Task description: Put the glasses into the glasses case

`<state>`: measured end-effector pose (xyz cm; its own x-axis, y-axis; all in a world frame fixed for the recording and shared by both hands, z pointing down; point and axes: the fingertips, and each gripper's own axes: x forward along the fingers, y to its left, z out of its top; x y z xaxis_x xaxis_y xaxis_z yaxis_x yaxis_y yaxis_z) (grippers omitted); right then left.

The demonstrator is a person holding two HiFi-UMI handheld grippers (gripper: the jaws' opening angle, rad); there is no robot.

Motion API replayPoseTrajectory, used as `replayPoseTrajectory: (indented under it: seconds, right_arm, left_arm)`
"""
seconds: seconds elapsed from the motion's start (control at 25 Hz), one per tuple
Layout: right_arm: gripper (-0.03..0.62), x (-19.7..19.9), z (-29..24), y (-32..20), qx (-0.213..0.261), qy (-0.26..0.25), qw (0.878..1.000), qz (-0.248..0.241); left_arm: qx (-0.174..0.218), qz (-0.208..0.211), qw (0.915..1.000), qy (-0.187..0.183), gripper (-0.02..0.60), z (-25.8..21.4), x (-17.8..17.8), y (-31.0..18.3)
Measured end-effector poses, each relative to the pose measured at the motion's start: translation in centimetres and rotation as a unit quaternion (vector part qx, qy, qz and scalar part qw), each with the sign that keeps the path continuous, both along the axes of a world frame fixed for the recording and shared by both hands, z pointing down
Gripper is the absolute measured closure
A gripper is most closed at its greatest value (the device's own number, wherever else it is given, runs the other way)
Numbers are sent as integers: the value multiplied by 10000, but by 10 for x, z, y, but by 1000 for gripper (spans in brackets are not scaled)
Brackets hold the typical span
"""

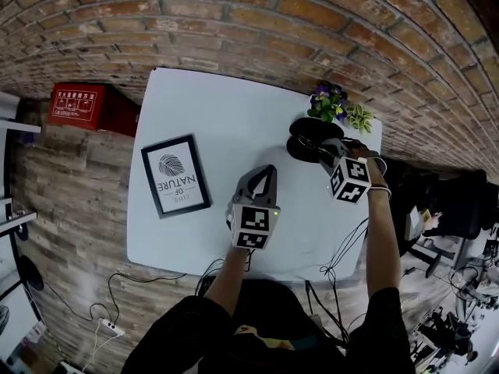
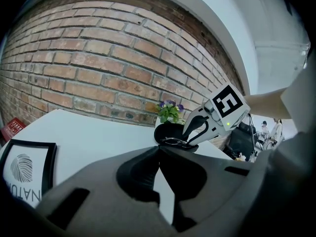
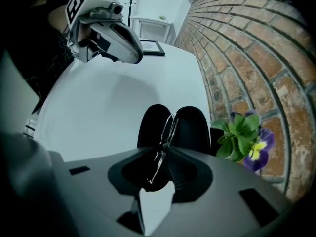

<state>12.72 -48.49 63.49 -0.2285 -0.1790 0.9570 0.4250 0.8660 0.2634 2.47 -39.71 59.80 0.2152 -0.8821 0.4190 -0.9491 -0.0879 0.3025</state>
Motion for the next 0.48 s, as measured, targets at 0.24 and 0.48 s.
replayPoseTrajectory:
  seconds: [0.24,0.48]
  right_arm:
    - [528,13,-3,-2,454,40,9985,299]
    - [530,25,-13,15,489,-130,9963,701]
  left_arm:
    - [88,76,9999,7,572,-9,-1,8]
    - [197,182,9996,34,572,-18,0,18]
